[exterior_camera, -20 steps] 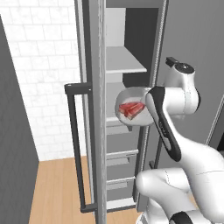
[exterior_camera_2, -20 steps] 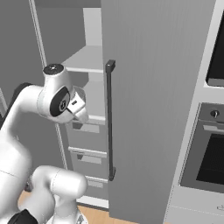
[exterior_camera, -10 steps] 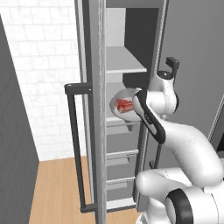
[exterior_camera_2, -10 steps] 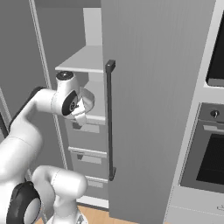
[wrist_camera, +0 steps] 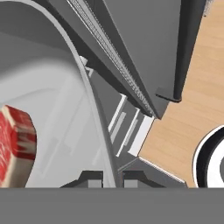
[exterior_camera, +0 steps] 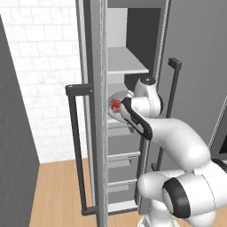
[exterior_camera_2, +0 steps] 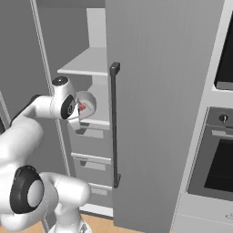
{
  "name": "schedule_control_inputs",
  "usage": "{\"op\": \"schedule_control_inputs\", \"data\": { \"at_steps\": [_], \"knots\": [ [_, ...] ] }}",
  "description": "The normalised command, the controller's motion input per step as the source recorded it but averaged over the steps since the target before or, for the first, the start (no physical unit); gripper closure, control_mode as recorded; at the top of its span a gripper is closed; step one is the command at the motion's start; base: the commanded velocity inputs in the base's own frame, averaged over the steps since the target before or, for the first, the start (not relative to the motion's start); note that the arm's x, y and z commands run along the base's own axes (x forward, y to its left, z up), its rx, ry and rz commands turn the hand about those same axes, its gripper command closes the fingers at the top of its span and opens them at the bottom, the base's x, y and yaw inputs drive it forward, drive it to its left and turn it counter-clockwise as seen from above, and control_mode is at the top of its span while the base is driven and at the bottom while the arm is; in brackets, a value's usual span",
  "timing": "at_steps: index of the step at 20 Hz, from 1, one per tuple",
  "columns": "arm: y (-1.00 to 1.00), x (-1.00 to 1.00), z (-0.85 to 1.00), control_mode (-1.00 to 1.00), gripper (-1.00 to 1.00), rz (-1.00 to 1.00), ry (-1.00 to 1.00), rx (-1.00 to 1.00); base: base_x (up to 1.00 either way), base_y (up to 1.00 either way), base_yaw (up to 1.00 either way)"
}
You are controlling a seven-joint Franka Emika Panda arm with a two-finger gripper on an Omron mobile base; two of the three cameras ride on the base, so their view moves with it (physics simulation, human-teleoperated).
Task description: Take the meat container that has the steak and place it on the second highest rack of the freezer. Then take the vegetable container that has the bell peppers and place it on the highest rack of the freezer.
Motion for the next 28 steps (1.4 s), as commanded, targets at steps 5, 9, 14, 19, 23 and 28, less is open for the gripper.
{"op": "schedule_control_inputs", "data": {
  "at_steps": [5,9,14,19,23,28],
  "knots": [
    [0.00,0.09,-0.05,-1.00,1.00,0.00,0.00,0.03,0.00,0.00,0.00],
    [0.00,0.14,-0.12,-1.00,1.00,0.00,0.00,0.00,0.00,0.00,0.00],
    [-0.03,0.62,-0.29,-1.00,1.00,0.00,0.00,0.00,0.00,0.00,0.00],
    [-0.02,0.86,-0.24,-1.00,1.00,0.00,0.00,0.01,0.00,0.00,0.00],
    [0.00,0.83,-0.20,-1.00,1.00,0.00,0.00,0.00,0.00,0.00,0.00],
    [0.00,0.80,-0.24,-1.00,1.00,0.00,0.00,0.00,0.00,0.00,0.00]
  ]
}}
